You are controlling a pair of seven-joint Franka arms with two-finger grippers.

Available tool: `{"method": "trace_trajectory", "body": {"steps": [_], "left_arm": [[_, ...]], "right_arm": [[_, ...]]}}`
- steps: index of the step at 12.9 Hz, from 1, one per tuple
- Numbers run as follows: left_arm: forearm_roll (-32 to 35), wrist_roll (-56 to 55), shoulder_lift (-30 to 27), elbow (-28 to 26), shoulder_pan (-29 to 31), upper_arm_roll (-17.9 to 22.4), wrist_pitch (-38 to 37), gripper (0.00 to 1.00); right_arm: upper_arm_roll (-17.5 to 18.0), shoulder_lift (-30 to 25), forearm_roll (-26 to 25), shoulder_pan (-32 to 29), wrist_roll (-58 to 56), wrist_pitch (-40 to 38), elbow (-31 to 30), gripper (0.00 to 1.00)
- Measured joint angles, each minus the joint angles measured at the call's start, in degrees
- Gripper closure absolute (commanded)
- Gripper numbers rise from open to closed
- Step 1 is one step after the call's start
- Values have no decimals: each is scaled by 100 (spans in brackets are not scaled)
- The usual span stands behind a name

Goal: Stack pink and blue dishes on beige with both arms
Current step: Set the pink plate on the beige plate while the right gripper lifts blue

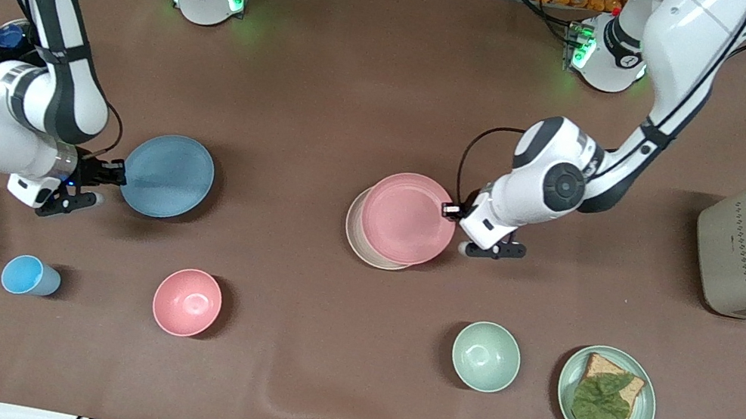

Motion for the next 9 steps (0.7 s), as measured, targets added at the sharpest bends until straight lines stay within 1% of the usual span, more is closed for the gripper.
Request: {"method": "trace_trajectory", "body": {"steps": [3,5,7,9], "left_arm": [[0,-46,217,16,-54,29,220,100],[0,-46,264,27,-48,50,283,100],[0,-46,307,34,-53,51,353,100],[0,-46,335,63,-60,50,385,100]], "right_arm": [[15,-236,37,28,-3,-882,442,100],[33,-308,353,152,37,-1369,739,100],[43,-317,728,429,344,-1482,852,100],[59,-311,1021,915,922,-1443,853,100]]}}
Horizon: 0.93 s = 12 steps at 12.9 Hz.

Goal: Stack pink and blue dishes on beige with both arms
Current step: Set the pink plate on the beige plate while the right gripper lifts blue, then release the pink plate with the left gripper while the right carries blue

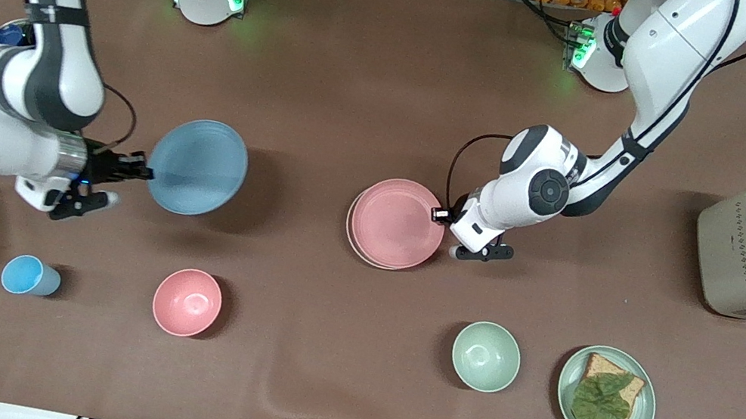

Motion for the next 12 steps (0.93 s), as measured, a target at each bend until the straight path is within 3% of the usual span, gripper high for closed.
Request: {"method": "trace_trajectory", "body": {"steps": [5,7,8,9,10,11,12], "left_arm": [[0,0,66,27,-21,-3,4,100],[0,0,109,53,-35,-10,12,98],[0,-12,126,74,-49,-10,15,71],[0,-25,143,90,-59,-10,17,51],[0,-29,151,107,-62,-10,20,21],[0,-30,152,126,-63,-8,20,0],[50,-30,153,143,-63,3,21,0]], "right_arm": [[31,157,272,1541,1894,966,-5,100],[28,237,272,1876,2337,1172,-6,100],[17,251,272,1889,2378,1179,-7,100],[-25,254,272,1876,2380,1179,-10,100],[-59,254,272,1854,2380,1178,-13,100],[-75,254,272,1836,2380,1177,-15,100],[-77,254,272,1837,2395,1176,-16,100]]}}
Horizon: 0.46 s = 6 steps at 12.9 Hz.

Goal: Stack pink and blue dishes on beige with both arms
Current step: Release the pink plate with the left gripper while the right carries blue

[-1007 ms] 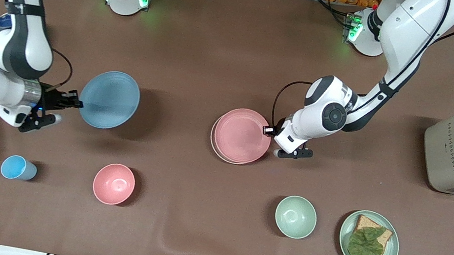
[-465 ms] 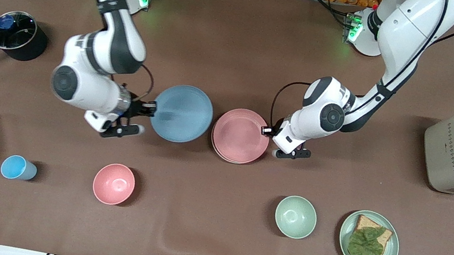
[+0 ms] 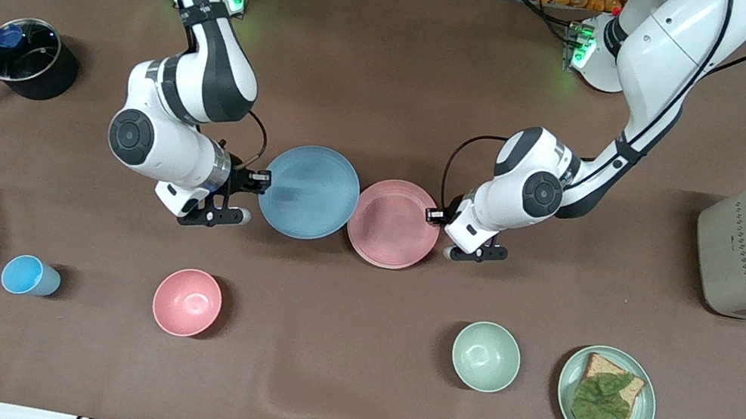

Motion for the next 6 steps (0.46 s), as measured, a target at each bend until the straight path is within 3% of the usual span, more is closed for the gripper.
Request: {"method": "trace_trajectory", "body": {"steps": [4,6], "left_arm": [[355,0,-52,202,44,72,-5,0],[659,3,-387,331,189,224,-422,0]], "right_arm": [[44,45,5,226,600,204,-12,100],[63,198,8,593,1135,569,-19,100]]}}
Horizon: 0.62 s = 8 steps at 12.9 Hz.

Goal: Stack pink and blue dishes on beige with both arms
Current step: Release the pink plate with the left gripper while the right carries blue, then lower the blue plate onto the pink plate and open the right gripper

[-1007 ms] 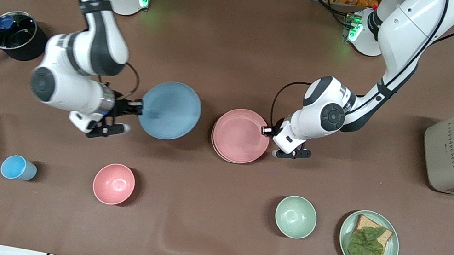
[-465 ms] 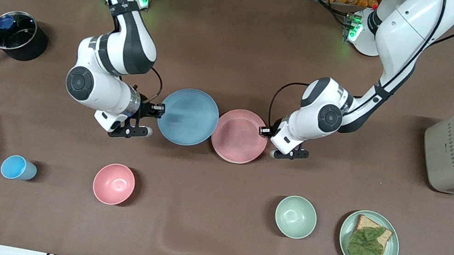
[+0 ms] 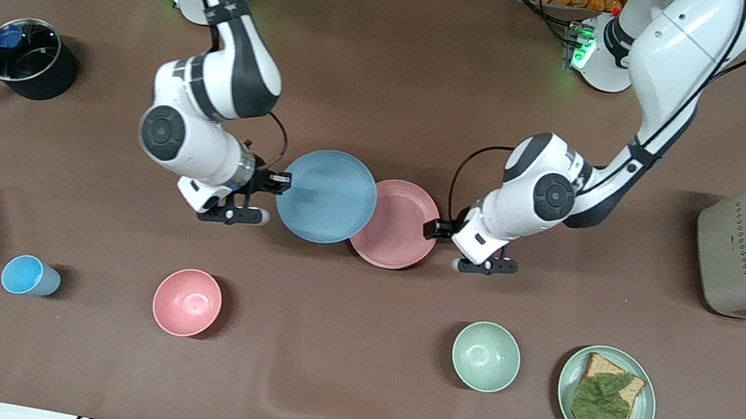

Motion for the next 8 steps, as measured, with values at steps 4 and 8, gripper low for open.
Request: {"method": "trace_trajectory", "body": {"steps": [4,8], "left_arm": [[1303,270,-1280,86,967,93,-1689,0],[1425,1291,-2351,451,1835,116,-3051,0]], "right_arm": [[8,226,1,535,813,374,95,100],[11,502,0,843,1399,376,555,100]]}}
